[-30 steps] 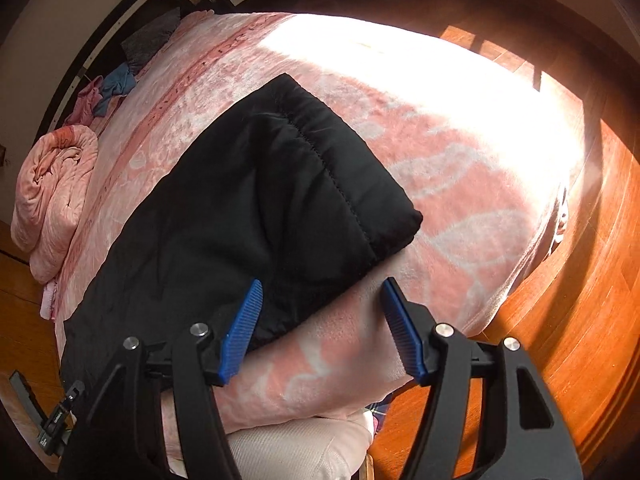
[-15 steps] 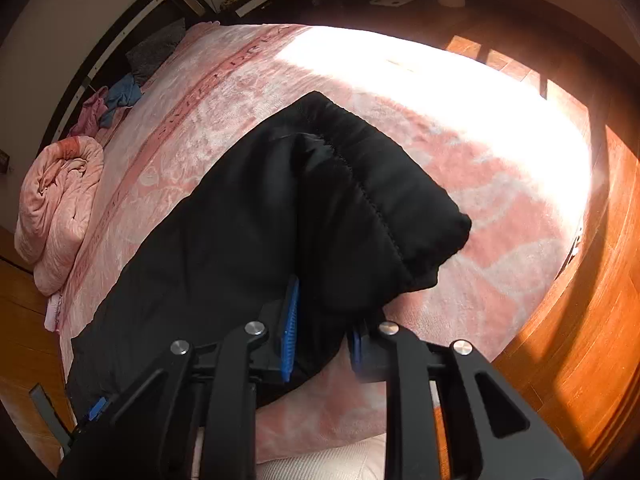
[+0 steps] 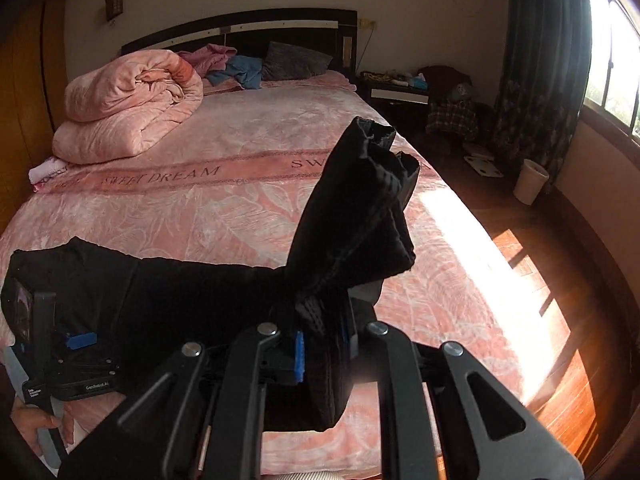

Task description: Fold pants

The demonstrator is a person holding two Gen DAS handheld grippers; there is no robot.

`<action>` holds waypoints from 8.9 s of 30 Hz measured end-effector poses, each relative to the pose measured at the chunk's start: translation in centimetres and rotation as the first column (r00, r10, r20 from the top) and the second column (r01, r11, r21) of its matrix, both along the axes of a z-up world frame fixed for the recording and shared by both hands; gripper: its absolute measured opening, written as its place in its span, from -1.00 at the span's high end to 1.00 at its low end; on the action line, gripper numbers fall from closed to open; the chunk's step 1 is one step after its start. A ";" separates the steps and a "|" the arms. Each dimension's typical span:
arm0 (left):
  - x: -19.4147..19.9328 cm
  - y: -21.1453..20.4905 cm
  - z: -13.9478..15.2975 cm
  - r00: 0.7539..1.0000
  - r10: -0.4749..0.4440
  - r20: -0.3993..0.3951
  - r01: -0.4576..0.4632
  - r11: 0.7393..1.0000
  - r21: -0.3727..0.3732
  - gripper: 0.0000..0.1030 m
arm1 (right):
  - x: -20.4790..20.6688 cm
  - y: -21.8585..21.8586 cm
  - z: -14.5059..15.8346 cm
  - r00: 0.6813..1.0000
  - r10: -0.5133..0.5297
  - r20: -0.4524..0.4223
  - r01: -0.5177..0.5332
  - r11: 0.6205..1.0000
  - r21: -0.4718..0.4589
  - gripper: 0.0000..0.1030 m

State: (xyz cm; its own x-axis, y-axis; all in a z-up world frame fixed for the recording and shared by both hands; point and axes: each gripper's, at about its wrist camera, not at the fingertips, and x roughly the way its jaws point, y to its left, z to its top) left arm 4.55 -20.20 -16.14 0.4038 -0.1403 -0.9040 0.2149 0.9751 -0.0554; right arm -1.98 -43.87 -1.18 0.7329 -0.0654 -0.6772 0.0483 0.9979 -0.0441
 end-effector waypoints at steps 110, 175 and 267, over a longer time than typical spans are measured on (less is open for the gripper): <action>-3.1 22.7 1.6 0.970 0.239 -0.044 -0.242 0.966 -0.091 0.25 | 2.9 22.6 -12.0 0.834 0.384 -0.397 -0.359 0.923 0.139 0.22; -3.9 31.9 10.3 0.877 0.455 0.154 -0.362 0.837 -0.411 0.79 | 2.4 22.1 -12.0 0.842 0.396 -0.365 -0.367 0.918 0.148 0.17; 0.3 24.0 4.8 0.963 0.269 0.014 -0.264 0.952 -0.152 -0.66 | 5.2 20.8 -4.9 0.864 0.448 -0.230 -0.373 0.876 0.306 0.61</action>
State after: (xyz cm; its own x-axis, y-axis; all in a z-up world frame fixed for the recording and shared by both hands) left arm 4.81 3.82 -11.30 0.4747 -0.1543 -0.8665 -0.0475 0.9786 -0.2003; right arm 3.18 -23.12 -6.04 0.4283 0.3919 -0.8142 -0.3458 0.9036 0.2530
